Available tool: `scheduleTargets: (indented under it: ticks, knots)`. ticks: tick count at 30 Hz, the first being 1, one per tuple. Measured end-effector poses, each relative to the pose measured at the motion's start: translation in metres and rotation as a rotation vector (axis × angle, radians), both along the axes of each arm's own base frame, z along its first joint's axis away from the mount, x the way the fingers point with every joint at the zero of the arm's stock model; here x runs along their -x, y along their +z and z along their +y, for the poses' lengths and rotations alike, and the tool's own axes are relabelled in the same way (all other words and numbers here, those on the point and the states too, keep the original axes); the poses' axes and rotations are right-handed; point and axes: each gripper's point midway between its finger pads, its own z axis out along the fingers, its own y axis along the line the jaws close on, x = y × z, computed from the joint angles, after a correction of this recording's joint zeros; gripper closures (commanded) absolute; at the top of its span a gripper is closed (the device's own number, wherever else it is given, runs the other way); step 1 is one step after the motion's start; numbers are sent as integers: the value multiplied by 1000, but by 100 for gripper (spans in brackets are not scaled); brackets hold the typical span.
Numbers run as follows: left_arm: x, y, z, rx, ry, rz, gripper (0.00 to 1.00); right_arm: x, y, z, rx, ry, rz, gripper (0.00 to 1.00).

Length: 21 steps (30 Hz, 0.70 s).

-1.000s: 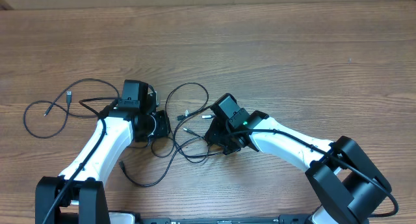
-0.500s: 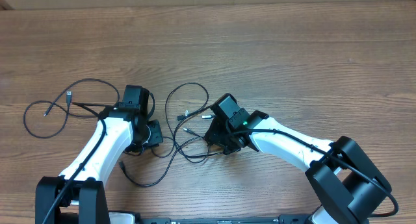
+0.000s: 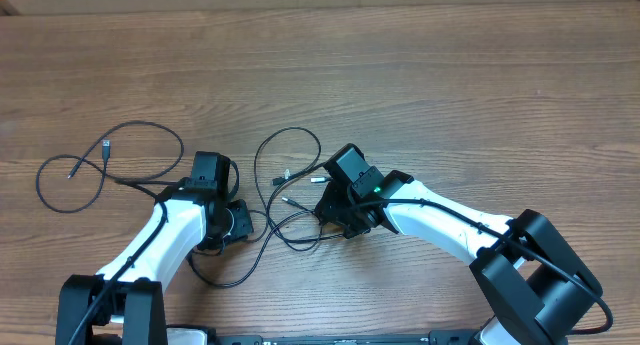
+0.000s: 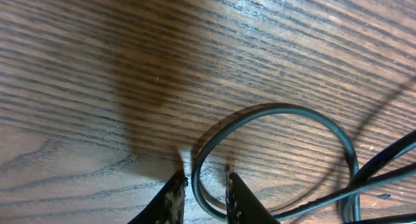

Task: Untangle cables

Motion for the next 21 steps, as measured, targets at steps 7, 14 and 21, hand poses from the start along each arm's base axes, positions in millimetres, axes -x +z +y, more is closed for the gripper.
scheduleTargets:
  ticks: [7,14,21]
  knots:
    - [-1,0,0,8,26,-11,96,0,0,0,0,0,0,54]
    - [-1,17,-1,8,26,53,96,0,0,0,1,0,0,54]
    - [-55,82,-7,27,25,-96,96,0,0,0,2,0,1,54]
